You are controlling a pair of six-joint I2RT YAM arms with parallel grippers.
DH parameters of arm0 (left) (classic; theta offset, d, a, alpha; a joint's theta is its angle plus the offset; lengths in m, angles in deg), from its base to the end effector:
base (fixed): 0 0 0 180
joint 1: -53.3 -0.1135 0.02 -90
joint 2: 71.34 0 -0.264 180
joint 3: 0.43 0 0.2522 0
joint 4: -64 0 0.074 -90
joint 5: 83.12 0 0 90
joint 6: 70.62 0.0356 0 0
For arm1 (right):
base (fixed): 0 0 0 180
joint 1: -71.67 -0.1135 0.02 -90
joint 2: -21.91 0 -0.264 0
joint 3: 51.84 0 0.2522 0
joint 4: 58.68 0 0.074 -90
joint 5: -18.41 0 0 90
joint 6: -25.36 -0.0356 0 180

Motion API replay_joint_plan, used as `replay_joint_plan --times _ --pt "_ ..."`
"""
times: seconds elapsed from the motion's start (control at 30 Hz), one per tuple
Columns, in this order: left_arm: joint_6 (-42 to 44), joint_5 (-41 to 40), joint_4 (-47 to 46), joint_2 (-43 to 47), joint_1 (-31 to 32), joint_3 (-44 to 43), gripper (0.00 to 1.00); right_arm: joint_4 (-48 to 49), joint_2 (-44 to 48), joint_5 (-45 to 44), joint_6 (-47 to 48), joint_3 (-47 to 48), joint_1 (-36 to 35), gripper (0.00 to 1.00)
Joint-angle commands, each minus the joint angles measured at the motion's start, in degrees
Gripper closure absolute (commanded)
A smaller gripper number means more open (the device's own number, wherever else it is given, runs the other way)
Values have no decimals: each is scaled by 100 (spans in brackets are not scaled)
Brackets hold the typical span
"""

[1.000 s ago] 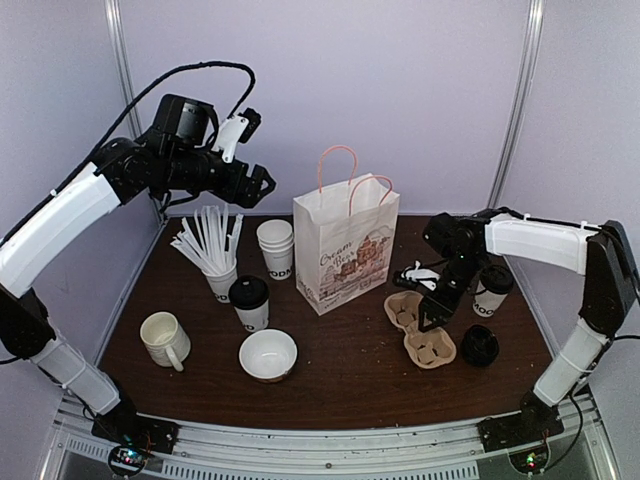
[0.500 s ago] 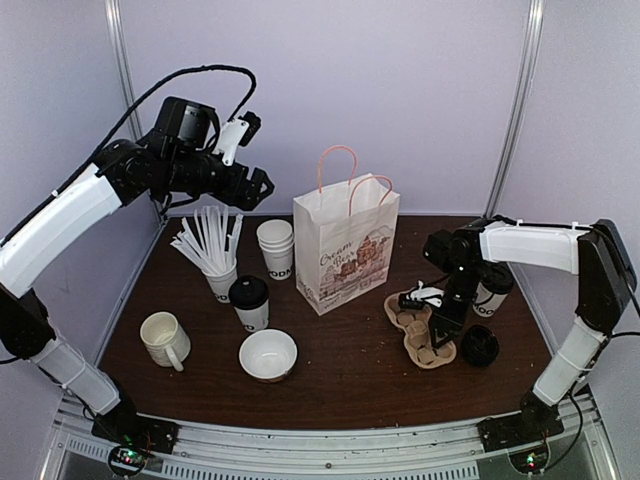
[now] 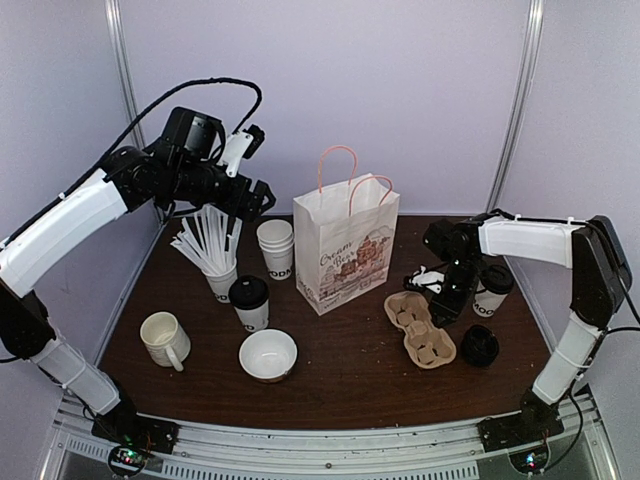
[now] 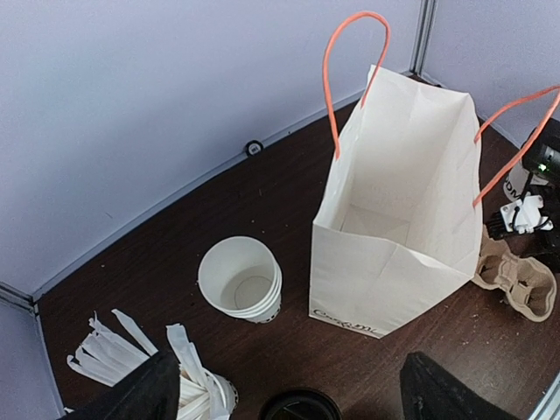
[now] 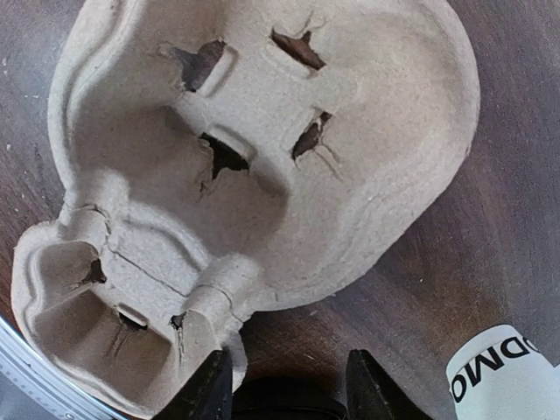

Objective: Pack the takeout coffee

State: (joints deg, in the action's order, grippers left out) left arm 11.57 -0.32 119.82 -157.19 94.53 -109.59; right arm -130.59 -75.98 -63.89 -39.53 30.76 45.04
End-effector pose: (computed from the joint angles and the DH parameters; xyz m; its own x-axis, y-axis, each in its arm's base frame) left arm 0.2471 -0.2106 0.4179 -0.4785 0.2401 -0.8446 0.5141 0.8564 -0.0479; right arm 0.2704 0.1409 0.1993 -0.6175 -0.7801 -0.1010 -0.7864 0.6095 0.1004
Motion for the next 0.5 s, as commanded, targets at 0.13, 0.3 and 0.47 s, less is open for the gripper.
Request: replay_joint_plan --times 0.13,0.3,0.47 --pt "-67 110 -171 26 -28 18 9 -94 152 573 88 -56 -42 42" --pt "-82 191 -198 -36 -28 -13 9 93 -126 -325 26 -168 1 42" --pt "-89 189 -163 -18 -26 -10 9 200 -271 -844 80 -22 91 44"
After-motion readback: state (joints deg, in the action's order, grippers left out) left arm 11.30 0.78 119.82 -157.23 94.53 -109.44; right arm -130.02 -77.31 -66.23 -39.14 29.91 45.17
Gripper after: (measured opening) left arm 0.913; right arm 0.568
